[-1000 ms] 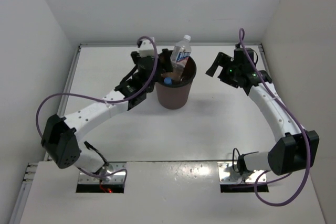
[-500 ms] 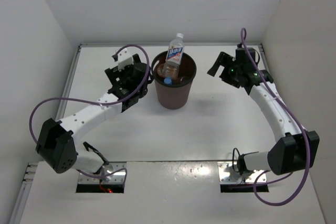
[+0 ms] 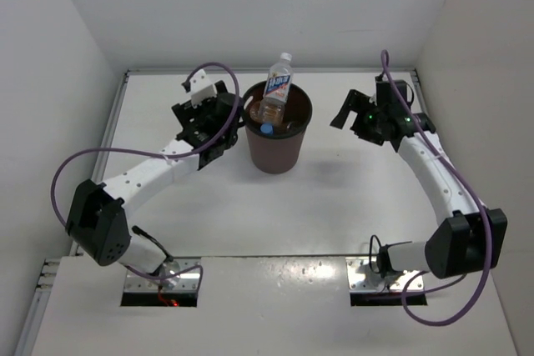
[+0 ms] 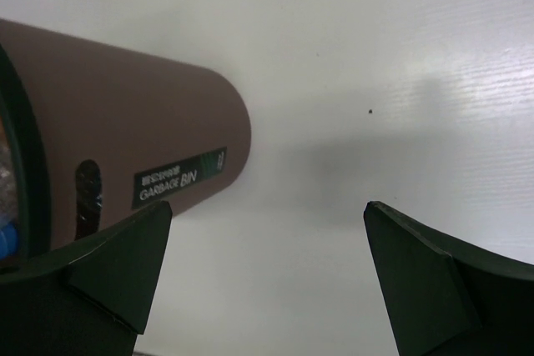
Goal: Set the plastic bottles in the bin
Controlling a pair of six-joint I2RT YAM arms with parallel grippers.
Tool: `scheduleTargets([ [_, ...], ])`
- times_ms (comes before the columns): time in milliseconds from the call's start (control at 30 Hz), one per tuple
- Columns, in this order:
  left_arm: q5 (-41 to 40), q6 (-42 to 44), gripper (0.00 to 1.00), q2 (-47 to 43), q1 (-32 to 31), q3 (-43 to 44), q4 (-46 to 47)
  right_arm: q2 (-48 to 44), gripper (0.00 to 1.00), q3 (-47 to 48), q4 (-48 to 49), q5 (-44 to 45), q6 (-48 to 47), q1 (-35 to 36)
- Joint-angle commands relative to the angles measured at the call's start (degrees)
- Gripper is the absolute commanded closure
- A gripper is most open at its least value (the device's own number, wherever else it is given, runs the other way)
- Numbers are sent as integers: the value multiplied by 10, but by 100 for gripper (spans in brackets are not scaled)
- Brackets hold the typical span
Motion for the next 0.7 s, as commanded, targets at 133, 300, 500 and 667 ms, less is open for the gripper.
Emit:
scheduleTargets([
  [133,35,-115,0,-25,54,-55,-84,7,0,-16,-9,-54,-23,-5],
  [300,35,-143,0,-42,105,-90,-126,-17,0,-50,11,-36,-3,-16],
  [500,30,-215,0,-89,151,-163,-147,-10,0,-56,32,-42,12,-16],
  [667,30,-251,0,-119,181,-247,-91,-10,0,-56,32,-27,17,-26],
])
